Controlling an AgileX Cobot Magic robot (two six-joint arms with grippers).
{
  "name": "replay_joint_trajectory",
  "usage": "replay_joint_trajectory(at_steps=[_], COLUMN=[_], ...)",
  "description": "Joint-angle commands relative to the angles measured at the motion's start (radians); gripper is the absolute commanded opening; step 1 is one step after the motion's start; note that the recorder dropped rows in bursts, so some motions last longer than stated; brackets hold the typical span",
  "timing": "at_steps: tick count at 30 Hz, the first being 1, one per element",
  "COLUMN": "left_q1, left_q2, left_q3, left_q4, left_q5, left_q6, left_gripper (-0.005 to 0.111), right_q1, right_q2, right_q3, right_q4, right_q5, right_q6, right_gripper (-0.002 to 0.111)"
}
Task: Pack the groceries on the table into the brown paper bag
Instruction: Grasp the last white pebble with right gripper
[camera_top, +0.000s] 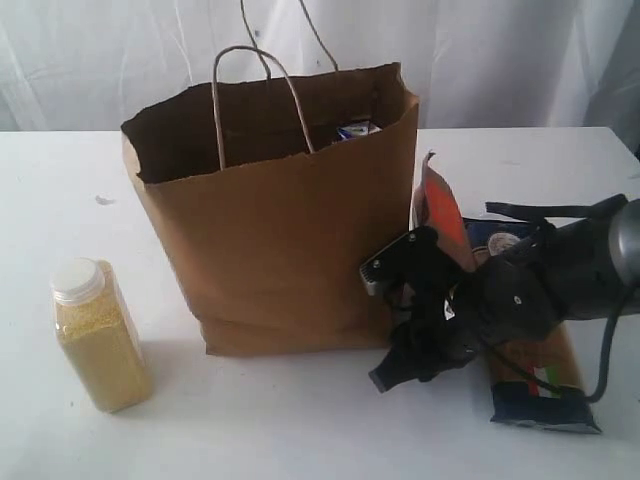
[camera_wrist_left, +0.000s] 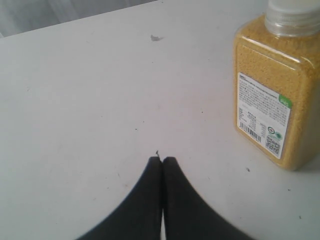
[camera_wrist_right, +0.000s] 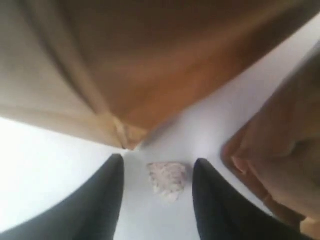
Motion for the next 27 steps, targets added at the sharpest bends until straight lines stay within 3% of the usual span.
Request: replay_joint_trajectory(at_steps=[1,6,8,27], left_q1=[0.004,0.004,0.004,0.004], left_q2=[-0.005,-0.005,-0.005,-0.005], left_q3=[0.004,0.004,0.004,0.004], left_q4=[-0.01,-0.01,-0.01,-0.01], left_q5=[0.0,0.0,0.0,0.0], left_q6=[-0.001,-0.001,-0.001,-0.001], left_gripper=[0.0,0.0,0.0,0.0], right_q1=[-0.004,-0.004,-0.004,0.021], right_q2=[0.027,0.041,0.041,-0.203], right_q3=[0.002,0.002,0.002,0.004], right_q4=[-0.005,0.013,0.033,0.084], right_q5=[0.005,0.061,0.099,0.406], right_q6=[-0.009,-0.009,-0.009,0.043], right_gripper=[0.033,0.005,0.0,0.0])
